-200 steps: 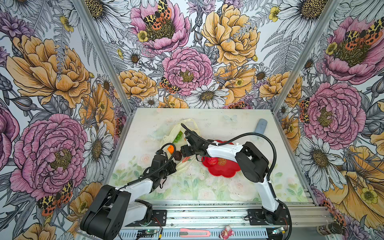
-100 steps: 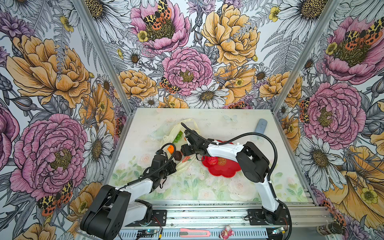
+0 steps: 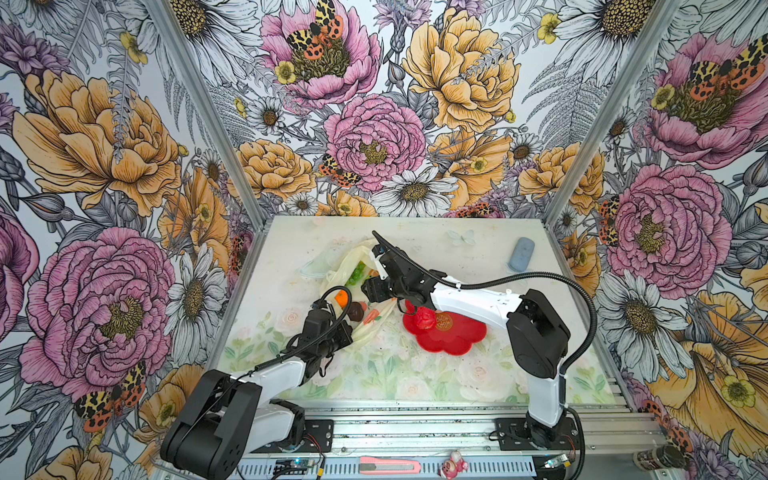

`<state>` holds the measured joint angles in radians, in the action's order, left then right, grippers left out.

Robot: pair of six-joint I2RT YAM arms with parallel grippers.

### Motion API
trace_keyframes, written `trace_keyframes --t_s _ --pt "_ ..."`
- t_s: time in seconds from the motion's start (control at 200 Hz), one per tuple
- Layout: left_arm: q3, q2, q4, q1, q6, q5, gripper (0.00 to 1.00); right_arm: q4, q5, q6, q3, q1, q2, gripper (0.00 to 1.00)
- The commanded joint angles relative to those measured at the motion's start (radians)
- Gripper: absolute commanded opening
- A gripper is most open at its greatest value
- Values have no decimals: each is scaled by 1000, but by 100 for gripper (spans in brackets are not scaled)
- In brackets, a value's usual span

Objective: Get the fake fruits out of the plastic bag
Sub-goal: 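Lift the green fruit out and lower it into the red bowl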

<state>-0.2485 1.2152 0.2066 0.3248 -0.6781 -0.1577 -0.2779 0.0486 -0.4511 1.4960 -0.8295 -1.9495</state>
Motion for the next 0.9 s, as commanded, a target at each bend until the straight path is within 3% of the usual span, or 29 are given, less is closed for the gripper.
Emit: trace_keyframes --t_s 0.0,0.28,0.46,0.896 --pt "-22 6 2 -9 22 2 0 -24 3 21 -38 4 84 69" --pt "-26 14 5 -9 24 2 0 -109 -58 58 -251 32 327 69" --pt "-32 32 10 -10 28 3 0 -163 -84 60 -377 103 449 69" --pt "-38 55 20 -10 31 1 0 -211 -83 -4 -577 197 540 68"
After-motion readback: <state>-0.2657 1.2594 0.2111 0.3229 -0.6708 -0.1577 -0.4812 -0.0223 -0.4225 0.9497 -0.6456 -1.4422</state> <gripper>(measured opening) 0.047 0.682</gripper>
